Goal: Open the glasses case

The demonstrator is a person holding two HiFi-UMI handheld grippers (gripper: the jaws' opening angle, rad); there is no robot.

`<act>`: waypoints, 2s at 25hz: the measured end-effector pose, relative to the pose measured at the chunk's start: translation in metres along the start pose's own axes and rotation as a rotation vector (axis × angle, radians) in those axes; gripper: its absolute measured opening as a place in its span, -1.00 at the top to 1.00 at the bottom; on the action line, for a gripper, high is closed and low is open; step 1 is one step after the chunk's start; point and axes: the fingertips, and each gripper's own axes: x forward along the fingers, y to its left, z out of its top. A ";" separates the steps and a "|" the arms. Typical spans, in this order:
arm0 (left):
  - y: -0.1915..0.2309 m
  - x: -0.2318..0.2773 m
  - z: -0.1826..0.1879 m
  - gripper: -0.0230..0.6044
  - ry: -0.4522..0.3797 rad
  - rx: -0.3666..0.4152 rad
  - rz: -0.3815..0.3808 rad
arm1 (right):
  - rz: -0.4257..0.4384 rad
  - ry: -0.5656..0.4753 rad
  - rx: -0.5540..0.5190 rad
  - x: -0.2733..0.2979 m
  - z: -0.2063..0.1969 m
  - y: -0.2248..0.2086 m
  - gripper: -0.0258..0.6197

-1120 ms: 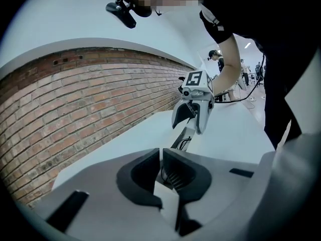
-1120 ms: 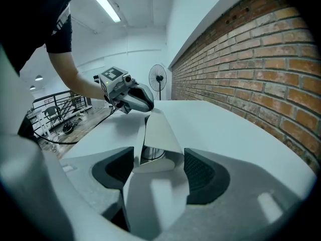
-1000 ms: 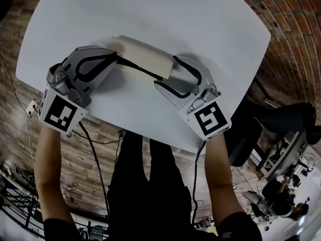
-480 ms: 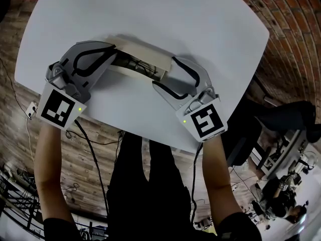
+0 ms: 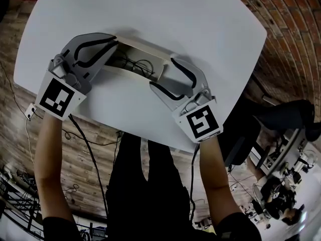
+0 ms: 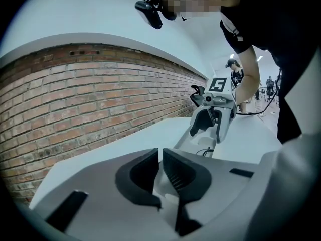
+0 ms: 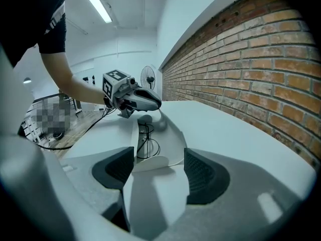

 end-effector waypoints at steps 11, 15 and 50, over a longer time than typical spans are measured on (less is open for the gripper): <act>0.012 0.013 0.004 0.87 -0.047 -0.020 0.009 | -0.001 -0.011 0.021 0.000 -0.002 0.000 -0.04; 0.017 0.016 0.008 0.87 -0.104 -0.114 0.029 | 0.000 -0.012 0.018 0.000 -0.002 0.001 -0.04; 0.014 -0.010 0.018 0.54 -0.135 -0.191 0.065 | -0.018 -0.057 0.009 -0.020 0.006 0.010 -0.04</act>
